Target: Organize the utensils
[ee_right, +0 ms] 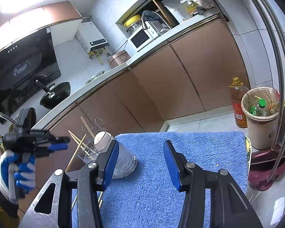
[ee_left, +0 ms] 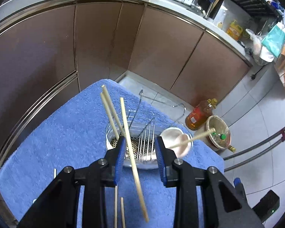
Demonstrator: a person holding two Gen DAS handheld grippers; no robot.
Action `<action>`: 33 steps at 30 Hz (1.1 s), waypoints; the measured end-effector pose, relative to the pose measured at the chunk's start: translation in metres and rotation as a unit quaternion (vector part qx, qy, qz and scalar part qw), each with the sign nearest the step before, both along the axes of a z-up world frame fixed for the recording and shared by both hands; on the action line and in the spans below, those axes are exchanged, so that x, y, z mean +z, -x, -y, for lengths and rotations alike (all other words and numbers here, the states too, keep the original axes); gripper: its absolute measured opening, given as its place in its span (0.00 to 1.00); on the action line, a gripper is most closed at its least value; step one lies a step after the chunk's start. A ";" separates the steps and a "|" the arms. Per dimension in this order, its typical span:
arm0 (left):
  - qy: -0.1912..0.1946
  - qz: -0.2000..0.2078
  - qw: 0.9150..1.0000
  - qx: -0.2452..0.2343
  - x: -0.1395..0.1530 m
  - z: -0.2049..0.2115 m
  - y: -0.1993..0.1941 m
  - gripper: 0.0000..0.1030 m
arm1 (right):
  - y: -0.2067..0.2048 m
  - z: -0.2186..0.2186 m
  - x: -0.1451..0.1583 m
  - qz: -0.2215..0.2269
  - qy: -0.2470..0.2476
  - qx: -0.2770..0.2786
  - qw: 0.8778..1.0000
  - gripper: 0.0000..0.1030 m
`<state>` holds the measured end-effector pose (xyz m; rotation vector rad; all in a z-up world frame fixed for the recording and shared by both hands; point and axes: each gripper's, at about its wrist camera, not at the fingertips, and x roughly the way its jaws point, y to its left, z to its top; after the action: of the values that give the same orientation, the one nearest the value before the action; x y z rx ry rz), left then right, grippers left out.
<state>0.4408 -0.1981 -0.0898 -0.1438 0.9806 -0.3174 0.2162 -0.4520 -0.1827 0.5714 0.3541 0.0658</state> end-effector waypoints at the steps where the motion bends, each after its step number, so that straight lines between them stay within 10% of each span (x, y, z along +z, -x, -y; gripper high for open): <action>1: -0.006 -0.005 1.000 0.001 -0.001 0.002 -0.004 0.27 | 0.000 0.000 0.000 0.000 0.000 0.000 1.000 0.45; 22: -0.076 -0.031 0.996 0.036 -0.034 0.021 -0.030 0.04 | 0.007 0.013 -0.001 0.009 -0.033 -0.008 0.999 0.52; 33: 0.038 0.162 0.986 0.000 0.028 0.020 0.029 0.04 | 0.004 0.009 -0.003 0.003 -0.027 -0.003 1.000 0.53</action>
<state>0.4117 -0.2184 -0.0618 -0.1561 0.6470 -0.3660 0.2126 -0.4611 -0.1854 0.6262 0.3445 0.0709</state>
